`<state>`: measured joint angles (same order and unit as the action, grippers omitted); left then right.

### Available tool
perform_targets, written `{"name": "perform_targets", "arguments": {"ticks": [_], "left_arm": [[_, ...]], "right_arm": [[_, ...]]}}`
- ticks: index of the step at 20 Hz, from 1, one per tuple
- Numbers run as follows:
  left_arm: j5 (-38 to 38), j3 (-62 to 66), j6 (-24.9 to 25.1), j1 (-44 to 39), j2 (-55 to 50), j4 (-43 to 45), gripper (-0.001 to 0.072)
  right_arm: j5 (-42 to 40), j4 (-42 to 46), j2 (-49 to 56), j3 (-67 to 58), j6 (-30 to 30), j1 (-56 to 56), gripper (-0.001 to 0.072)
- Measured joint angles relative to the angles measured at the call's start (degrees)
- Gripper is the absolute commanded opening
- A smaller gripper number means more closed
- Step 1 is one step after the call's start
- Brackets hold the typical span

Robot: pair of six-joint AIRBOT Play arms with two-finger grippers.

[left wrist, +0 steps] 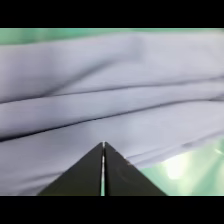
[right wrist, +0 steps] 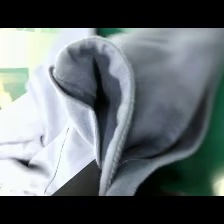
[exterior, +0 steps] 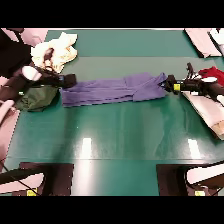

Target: Fold the shirts.

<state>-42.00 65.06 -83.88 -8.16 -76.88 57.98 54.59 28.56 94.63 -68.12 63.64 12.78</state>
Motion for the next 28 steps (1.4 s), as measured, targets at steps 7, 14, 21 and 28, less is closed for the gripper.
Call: {"name": "perform_targets", "arguments": {"ticks": [7,14,21,28], "left_arm": [[11.2,3.1,6.6,-14.8,-15.0,-15.0,0.0029],[19.9,13.5,7.7,-25.1,-24.3,-18.9,0.0028],[14.5,26.3,6.6,-28.5,-35.9,-20.1,0.0029],[9.9,29.5,6.0,-28.6,-38.4,-20.9,0.0027]], "right_arm": [[2.6,21.7,-11.6,-0.8,4.4,4.0,0.0022],[10.6,29.9,-15.9,-0.9,1.8,7.7,0.0022],[8.9,31.4,-19.9,-8.2,1.4,-2.6,0.0022],[7.6,31.5,-12.2,-22.3,6.5,-21.4,0.0022]]}}
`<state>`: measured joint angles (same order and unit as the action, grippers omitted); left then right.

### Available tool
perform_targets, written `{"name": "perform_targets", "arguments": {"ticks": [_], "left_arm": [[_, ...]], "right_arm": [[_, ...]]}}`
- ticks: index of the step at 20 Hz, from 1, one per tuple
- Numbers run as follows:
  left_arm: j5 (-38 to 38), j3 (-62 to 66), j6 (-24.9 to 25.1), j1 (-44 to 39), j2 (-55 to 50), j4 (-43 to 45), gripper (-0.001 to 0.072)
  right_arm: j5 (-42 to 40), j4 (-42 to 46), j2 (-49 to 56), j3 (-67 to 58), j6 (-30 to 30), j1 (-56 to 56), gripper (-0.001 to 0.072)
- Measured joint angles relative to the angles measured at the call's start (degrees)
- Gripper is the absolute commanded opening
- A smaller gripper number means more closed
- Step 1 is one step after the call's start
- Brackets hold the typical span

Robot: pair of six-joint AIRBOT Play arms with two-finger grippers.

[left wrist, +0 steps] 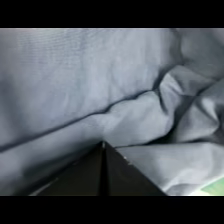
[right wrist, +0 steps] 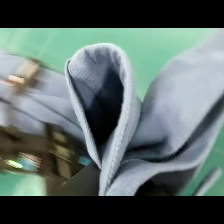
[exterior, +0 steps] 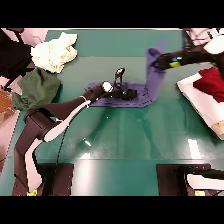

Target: Fold the shirts.

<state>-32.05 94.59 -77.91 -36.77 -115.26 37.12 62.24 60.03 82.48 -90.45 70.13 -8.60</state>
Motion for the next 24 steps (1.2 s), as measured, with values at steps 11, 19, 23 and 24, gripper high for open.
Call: {"name": "perform_targets", "arguments": {"ticks": [11,19,23,24], "left_arm": [[-31.5,3.9,-22.3,17.8,20.6,50.4,0.0028],[-36.3,4.0,-24.9,23.0,32.9,59.3,0.0029],[-38.4,3.9,-22.1,23.3,33.9,58.1,0.0030],[-39.0,3.9,-21.2,23.3,34.0,57.6,0.0029]], "right_arm": [[-4.0,-0.9,8.8,-6.1,5.4,-16.8,0.0022],[-11.5,-13.7,19.9,-6.3,5.9,-27.6,0.0586],[-9.3,-17.7,18.8,-6.2,5.8,-23.8,0.0564],[-8.2,-17.4,17.3,-5.7,6.2,-21.7,0.0565]]}}
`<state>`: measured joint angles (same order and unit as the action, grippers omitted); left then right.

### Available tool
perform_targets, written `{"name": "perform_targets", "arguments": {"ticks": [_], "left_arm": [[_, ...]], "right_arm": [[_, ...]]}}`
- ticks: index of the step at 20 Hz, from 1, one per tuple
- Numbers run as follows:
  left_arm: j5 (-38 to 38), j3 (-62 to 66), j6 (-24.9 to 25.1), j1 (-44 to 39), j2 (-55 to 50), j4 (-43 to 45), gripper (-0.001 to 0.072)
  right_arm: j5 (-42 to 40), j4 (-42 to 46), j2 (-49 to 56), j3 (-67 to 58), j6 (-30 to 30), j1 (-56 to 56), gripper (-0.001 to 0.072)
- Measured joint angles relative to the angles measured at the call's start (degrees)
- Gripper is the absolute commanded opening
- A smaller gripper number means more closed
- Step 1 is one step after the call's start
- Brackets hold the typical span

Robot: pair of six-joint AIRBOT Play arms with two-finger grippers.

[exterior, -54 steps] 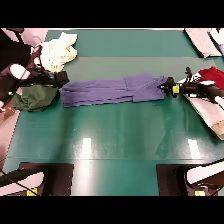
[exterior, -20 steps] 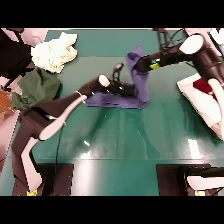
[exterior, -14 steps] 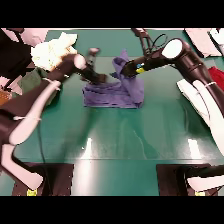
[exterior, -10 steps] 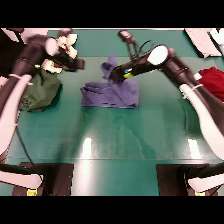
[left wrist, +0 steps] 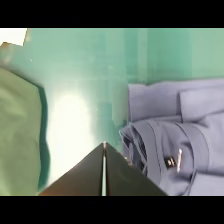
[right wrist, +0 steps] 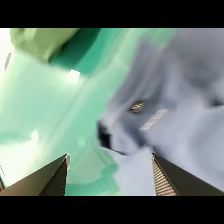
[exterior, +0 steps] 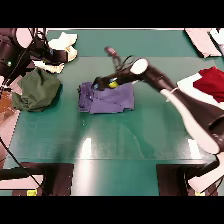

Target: Fold the shirts.

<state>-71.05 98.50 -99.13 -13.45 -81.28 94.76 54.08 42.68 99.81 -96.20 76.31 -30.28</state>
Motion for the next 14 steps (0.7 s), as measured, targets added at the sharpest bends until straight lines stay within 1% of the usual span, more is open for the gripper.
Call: {"name": "perform_targets", "arguments": {"ticks": [3,5,6,7,8,9,11,12,14], "left_arm": [[-1.7,0.0,2.3,0.2,0.2,-2.5,0.0029],[-2.2,-0.1,3.9,0.2,0.2,-5.6,0.0029],[-2.3,-0.2,4.6,0.1,0.2,-7.2,0.0029],[-2.4,-0.3,5.2,0.1,0.2,-8.8,0.0029],[-2.5,-0.6,5.7,0.1,0.2,-9.9,0.0029],[-2.5,-0.9,6.1,0.1,0.2,-11.0,0.0029],[-3.0,-1.6,6.8,0.1,0.2,-12.4,0.0029],[-3.5,-1.8,7.1,0.1,0.2,-12.9,0.0029],[-4.1,-2.1,7.6,0.1,0.2,-13.4,0.0029]], "right_arm": [[5.2,3.6,-4.9,5.0,2.4,9.0,0.0566],[8.5,3.3,-7.0,10.9,2.6,16.0,0.0568],[9.8,1.7,-7.4,13.7,1.9,19.0,0.0570],[10.5,-1.3,-7.5,16.6,0.6,21.9,0.0592],[11.1,-4.1,-7.1,18.9,-0.9,24.2,0.0634],[11.7,-6.2,-6.2,20.5,-2.2,25.8,0.0648],[13.0,-9.7,-3.5,22.0,-4.2,27.8,0.0651],[13.9,-10.9,-1.7,21.9,-5.0,28.3,0.0679],[15.6,-12.3,2.1,20.2,-6.0,28.5,0.0679]]}}
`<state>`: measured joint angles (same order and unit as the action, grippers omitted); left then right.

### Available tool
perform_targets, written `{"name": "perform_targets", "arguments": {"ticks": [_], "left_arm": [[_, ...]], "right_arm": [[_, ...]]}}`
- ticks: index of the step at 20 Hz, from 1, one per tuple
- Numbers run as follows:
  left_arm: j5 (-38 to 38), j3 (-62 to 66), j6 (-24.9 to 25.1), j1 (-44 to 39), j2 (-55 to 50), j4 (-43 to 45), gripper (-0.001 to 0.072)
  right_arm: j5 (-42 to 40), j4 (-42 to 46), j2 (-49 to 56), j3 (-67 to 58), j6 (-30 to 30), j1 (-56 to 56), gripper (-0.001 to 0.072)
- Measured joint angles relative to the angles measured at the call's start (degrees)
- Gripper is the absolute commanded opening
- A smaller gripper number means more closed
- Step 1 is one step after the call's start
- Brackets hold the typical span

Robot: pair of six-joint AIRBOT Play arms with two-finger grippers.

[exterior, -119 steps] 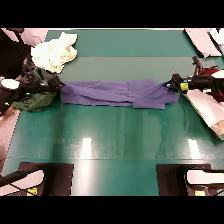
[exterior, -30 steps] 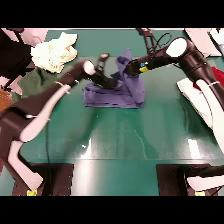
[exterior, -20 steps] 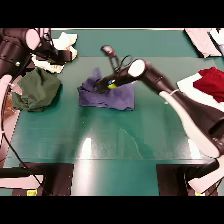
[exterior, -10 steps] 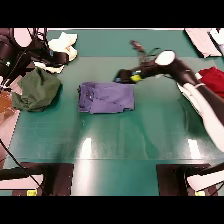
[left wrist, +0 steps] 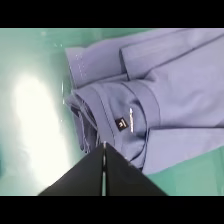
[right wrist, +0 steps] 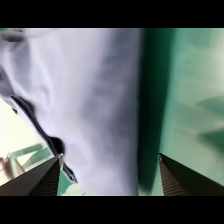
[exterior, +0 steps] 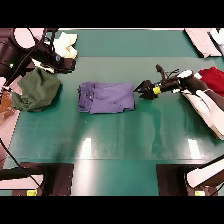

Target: Fold the shirts.

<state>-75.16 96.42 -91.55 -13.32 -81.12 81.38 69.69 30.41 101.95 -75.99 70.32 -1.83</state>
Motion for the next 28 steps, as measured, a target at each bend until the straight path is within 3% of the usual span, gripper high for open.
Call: {"name": "perform_targets", "arguments": {"ticks": [6,7,9,10,13,18,28], "left_arm": [[-0.7,-0.3,0.6,0.0,0.0,-1.6,0.0029],[-0.8,-0.3,0.6,0.0,0.0,-2.0,0.0029],[-0.9,-0.3,0.6,0.0,0.0,-2.4,0.0029],[-0.9,-0.3,0.6,0.0,0.0,-2.5,0.0029],[-0.9,-0.3,0.6,0.0,0.0,-2.8,0.0029],[-1.0,-0.3,0.7,0.0,0.0,-3.4,0.0029],[-0.3,-0.3,0.6,0.0,0.0,-7.5,0.0029]], "right_arm": [[3.2,-2.0,9.9,-10.5,0.2,-5.8,0.0662],[3.3,-2.2,11.3,-12.5,0.8,-7.1,0.0594],[2.6,-1.2,14.0,-16.9,1.6,-10.0,0.0101],[2.7,-1.3,15.0,-19.2,2.0,-11.3,0.0025],[3.3,-2.1,16.5,-26.4,3.0,-13.7,0.0024],[8.4,-2.7,15.1,-40.2,10.1,-8.3,0.0024],[1.3,-9.1,-4.1,-40.2,30.4,33.4,0.0024]]}}
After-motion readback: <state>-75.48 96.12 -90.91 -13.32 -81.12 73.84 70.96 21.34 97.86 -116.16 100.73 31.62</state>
